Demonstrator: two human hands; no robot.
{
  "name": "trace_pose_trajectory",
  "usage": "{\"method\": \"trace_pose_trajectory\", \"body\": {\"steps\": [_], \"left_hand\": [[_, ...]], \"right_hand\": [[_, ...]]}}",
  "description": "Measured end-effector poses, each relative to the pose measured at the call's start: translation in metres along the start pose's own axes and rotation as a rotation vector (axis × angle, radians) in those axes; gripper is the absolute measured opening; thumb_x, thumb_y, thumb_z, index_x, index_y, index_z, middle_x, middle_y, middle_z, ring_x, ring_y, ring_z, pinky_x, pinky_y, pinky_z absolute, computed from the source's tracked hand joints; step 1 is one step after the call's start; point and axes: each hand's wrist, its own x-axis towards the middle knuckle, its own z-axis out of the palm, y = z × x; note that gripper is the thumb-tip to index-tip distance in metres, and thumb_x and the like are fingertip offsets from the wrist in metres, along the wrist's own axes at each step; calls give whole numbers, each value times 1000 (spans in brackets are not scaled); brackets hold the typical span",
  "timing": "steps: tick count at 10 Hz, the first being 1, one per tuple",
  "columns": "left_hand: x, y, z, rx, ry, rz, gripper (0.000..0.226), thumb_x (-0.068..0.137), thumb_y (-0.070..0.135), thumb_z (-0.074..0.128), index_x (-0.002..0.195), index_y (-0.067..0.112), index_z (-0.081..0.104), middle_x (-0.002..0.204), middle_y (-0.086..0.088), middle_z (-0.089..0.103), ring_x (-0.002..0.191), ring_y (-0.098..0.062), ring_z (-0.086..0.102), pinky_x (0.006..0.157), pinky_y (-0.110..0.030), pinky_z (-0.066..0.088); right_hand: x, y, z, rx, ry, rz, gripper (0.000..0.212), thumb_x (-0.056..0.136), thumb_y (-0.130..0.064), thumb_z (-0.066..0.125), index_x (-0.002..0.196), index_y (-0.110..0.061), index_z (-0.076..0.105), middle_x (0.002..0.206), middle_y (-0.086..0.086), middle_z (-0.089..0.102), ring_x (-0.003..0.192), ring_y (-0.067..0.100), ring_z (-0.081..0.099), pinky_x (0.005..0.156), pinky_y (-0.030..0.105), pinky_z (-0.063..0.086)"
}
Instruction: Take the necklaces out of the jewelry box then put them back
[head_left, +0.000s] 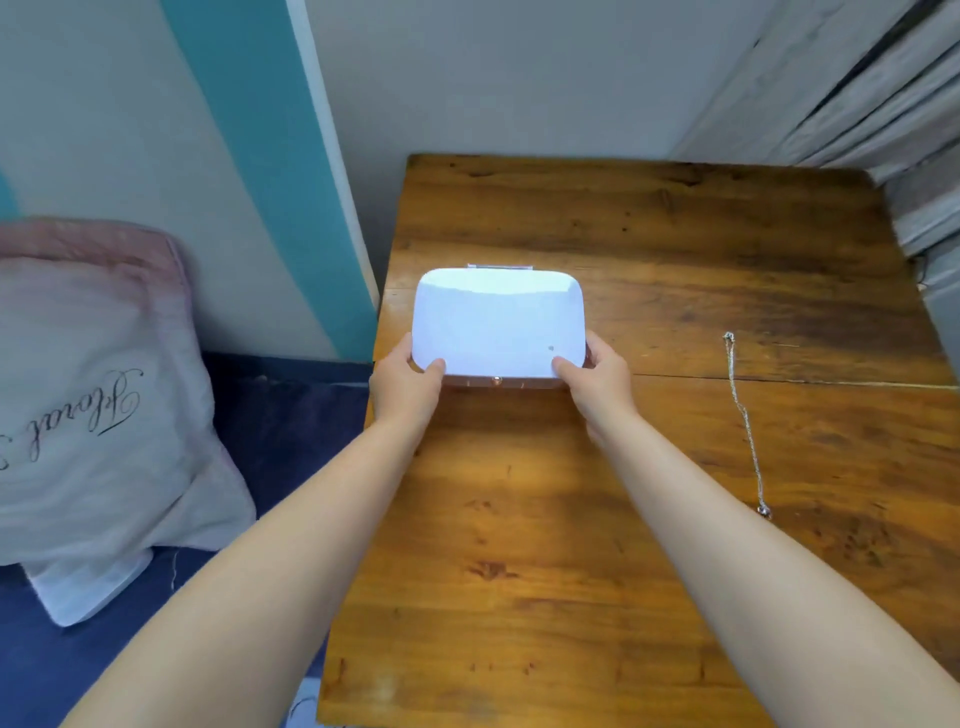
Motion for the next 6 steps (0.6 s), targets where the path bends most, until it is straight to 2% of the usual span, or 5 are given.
{"method": "trace_pose_trajectory", "body": {"steps": [2, 3, 4, 5, 6], "left_hand": [[44, 12, 23, 23, 41, -9, 30, 86, 11, 57, 117, 15, 58, 116, -5, 64, 102, -28, 61, 91, -48, 53], [55, 15, 25, 46, 57, -2, 36, 88, 13, 56, 123, 18, 54, 124, -4, 61, 106, -26, 60, 93, -48, 52], [55, 12, 26, 72, 26, 27, 42, 90, 16, 53, 132, 21, 45, 133, -2, 55, 115, -25, 56, 98, -46, 49], [44, 7, 26, 39, 24, 45, 40, 93, 21, 48, 133, 24, 42, 126, 7, 55, 114, -15, 52, 94, -33, 46], [30, -7, 34, 70, 52, 6, 45, 95, 24, 44, 138, 16, 34, 131, 1, 50, 118, -15, 48, 92, -26, 38]], "right_hand": [[59, -7, -1, -130, -53, -58, 37, 83, -9, 55, 120, -14, 54, 118, 8, 63, 97, 19, 53, 86, 35, 46], [68, -7, 1, -126, -65, -70, 38, 85, -12, 55, 123, -14, 51, 122, 7, 61, 100, 18, 52, 85, 33, 45], [73, -3, 0, -163, -81, -101, 40, 87, -14, 53, 126, -14, 48, 126, 7, 58, 112, 22, 52, 88, 31, 43], [68, 0, 2, -231, -105, -139, 36, 89, -16, 49, 125, -14, 47, 126, 7, 57, 114, 24, 51, 85, 29, 40], [65, 6, 1, -223, -89, -87, 35, 92, -19, 44, 126, -10, 46, 128, 10, 55, 118, 26, 48, 93, 33, 41]]}}
